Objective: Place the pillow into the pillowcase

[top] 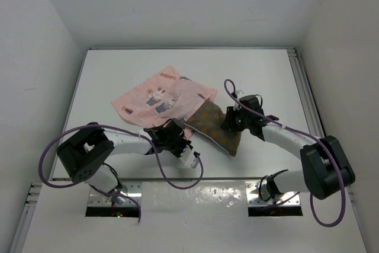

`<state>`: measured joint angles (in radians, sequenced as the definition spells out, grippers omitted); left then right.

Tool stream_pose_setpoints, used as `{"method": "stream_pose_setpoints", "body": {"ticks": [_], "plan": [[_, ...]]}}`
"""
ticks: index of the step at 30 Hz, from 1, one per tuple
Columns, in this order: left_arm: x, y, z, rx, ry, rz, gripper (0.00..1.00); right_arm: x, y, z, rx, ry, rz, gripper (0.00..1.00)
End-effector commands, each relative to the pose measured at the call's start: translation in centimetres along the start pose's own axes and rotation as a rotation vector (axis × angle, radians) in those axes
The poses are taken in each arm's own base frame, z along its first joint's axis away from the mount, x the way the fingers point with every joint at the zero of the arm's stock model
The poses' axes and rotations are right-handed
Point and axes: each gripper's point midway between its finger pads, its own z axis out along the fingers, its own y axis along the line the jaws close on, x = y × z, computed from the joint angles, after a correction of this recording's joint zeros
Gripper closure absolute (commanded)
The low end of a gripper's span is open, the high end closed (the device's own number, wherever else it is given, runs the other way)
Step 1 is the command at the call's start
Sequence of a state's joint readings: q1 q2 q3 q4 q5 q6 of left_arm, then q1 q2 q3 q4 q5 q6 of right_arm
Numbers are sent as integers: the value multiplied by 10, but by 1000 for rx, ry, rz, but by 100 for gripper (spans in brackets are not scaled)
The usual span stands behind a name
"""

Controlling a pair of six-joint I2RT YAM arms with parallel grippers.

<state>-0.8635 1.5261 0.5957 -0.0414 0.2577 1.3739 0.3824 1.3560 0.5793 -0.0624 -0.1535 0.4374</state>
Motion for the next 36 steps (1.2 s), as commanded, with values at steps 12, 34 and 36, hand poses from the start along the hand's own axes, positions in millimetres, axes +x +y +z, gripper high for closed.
{"method": "stream_pose_setpoints", "body": {"ticks": [12,34,36], "plan": [[-19,5,-55,111,-97,-121,100,-79,73,-40,-238,-229,-212,1],[-17,38,-59,45,-151,-232,100,-101,16,128,-219,-69,329,49],[-16,44,-61,18,-156,-255,100,-85,10,128,-192,-28,351,63]]}}
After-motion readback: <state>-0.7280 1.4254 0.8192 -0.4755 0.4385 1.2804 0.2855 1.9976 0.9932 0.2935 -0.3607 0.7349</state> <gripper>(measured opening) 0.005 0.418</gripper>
